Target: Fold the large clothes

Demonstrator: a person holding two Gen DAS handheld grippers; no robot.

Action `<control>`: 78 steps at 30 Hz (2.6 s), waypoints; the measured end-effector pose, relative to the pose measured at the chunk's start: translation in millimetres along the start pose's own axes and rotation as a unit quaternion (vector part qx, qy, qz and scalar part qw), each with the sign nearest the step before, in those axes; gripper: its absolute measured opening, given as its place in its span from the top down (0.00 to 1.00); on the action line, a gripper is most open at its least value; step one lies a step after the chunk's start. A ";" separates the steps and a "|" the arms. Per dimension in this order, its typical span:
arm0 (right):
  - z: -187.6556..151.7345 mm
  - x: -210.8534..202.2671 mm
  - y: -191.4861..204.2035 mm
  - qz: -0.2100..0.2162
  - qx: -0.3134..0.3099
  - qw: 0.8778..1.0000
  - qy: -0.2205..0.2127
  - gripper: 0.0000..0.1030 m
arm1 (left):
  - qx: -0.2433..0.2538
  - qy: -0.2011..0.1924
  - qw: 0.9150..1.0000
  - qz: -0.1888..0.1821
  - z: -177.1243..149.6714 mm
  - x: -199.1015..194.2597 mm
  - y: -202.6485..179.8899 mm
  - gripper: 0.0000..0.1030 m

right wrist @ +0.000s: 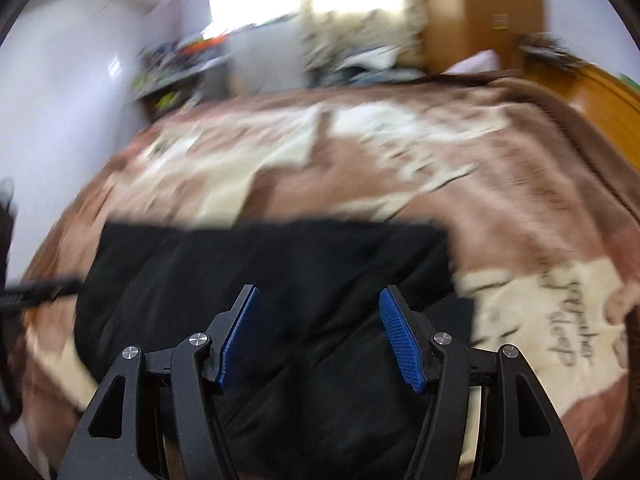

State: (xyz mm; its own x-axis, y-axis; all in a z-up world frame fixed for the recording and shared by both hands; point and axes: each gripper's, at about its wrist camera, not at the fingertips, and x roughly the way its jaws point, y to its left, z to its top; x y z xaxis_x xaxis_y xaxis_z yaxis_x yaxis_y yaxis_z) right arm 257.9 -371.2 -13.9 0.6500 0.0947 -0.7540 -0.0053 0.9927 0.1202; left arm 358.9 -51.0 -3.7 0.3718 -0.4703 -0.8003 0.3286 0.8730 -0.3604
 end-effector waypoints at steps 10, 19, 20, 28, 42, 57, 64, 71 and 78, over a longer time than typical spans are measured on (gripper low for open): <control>-2.7 85.5 27.2 -0.018 -0.010 0.996 0.087 0.39 | 0.031 0.040 0.994 0.097 6.3 71.6 -20.1 0.33; 6.6 118.7 24.2 -0.063 -0.030 0.990 0.123 0.39 | 0.011 0.045 0.989 0.144 24.5 93.4 11.9 0.35; 8.4 122.2 21.9 -0.062 -0.022 0.989 0.132 0.39 | 0.007 0.048 0.988 0.146 26.3 94.7 17.3 0.37; 10.3 122.6 2.1 -0.100 -0.028 0.984 0.147 0.39 | -0.020 0.058 0.991 0.117 29.2 86.0 50.2 0.67; -0.1 158.4 -6.9 -0.103 0.001 0.977 0.184 0.39 | -0.013 0.046 0.986 0.157 24.2 117.9 45.9 0.67; 2.0 162.4 -3.4 -0.115 0.005 0.969 0.219 0.39 | -0.015 0.066 0.986 0.153 29.7 118.0 43.7 0.66; 6.3 132.2 0.8 -0.109 0.008 0.978 0.180 0.38 | 0.001 0.071 0.991 0.114 24.0 85.6 34.1 0.18; 8.5 81.3 -13.5 -0.057 0.061 0.988 0.126 0.25 | -0.011 0.046 0.992 0.119 13.9 29.2 49.9 0.15; 2.5 27.1 -44.2 -0.040 0.078 0.992 0.089 0.25 | -0.044 0.035 0.989 0.135 -8.3 -19.0 102.3 0.13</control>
State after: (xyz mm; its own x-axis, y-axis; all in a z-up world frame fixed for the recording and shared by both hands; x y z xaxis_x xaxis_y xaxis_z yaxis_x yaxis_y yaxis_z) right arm 277.7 -412.7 -38.1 0.4997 0.0413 -0.8652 0.1676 0.9754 0.1433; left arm 378.3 48.3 -29.3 0.3731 -0.2108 -0.9035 0.1466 0.9750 -0.1669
